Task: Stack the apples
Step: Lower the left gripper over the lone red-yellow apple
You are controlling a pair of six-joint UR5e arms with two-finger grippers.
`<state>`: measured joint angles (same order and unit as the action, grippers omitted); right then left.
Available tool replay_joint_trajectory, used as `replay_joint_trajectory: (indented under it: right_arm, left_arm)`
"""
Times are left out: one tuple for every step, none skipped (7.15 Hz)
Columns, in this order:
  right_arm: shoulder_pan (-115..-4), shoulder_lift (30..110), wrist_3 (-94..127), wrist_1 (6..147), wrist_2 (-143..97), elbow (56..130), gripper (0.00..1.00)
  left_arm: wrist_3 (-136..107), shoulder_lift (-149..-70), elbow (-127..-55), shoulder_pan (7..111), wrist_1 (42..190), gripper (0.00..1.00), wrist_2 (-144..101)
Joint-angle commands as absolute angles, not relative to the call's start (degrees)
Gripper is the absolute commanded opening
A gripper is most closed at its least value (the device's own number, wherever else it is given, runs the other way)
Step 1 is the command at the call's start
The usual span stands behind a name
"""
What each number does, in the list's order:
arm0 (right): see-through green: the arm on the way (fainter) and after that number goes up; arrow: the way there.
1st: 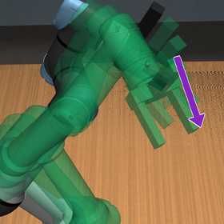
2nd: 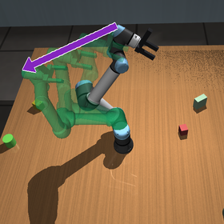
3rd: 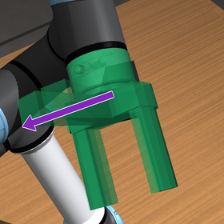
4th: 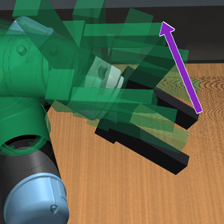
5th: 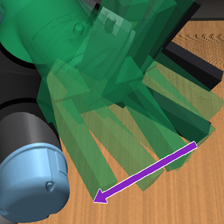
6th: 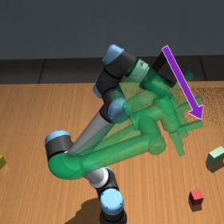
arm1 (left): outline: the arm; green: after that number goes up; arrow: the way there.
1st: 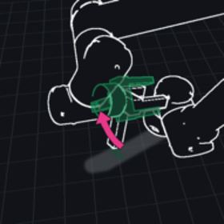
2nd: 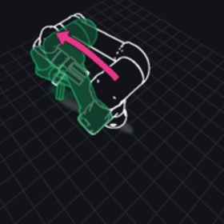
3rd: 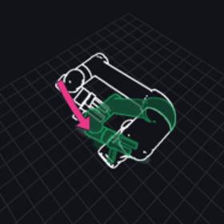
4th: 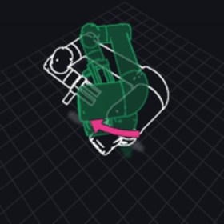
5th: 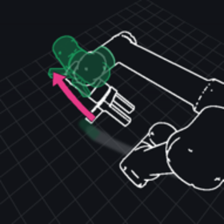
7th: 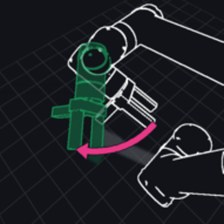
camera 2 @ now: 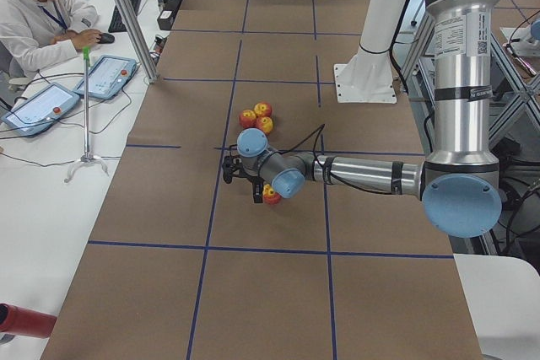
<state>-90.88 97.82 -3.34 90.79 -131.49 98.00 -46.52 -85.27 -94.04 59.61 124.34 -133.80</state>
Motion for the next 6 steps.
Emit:
replay_joint_trajectory:
  right_arm:
    - [-90.88,97.82,-3.34,90.79,-131.48,98.0,1.0]
    - [-90.88,97.82,-3.34,90.79,-131.48,98.0,1.0]
    - [-90.88,97.82,-3.34,90.79,-131.48,98.0,1.0]
    - [-90.88,97.82,-3.34,90.79,-131.48,98.0,1.0]
    - [-90.88,97.82,-3.34,90.79,-131.48,98.0,1.0]
    - [-90.88,97.82,-3.34,90.79,-131.48,98.0,1.0]
  left_arm:
    - [-47.2,-85.52,-93.08,57.75,124.28,1.0,-131.67]
    - [-47.11,-85.52,-92.29,57.57,124.28,1.0,-130.96]
    - [-47.11,-85.52,-91.76,57.13,124.36,1.0,-130.96]
    - [-47.02,-85.52,-91.24,56.26,124.54,1.0,-131.04]
    - [-47.28,-85.69,-90.88,55.29,124.89,1.0,-131.22]
    - [-47.46,-85.78,-91.05,55.28,124.89,1.0,-131.48]
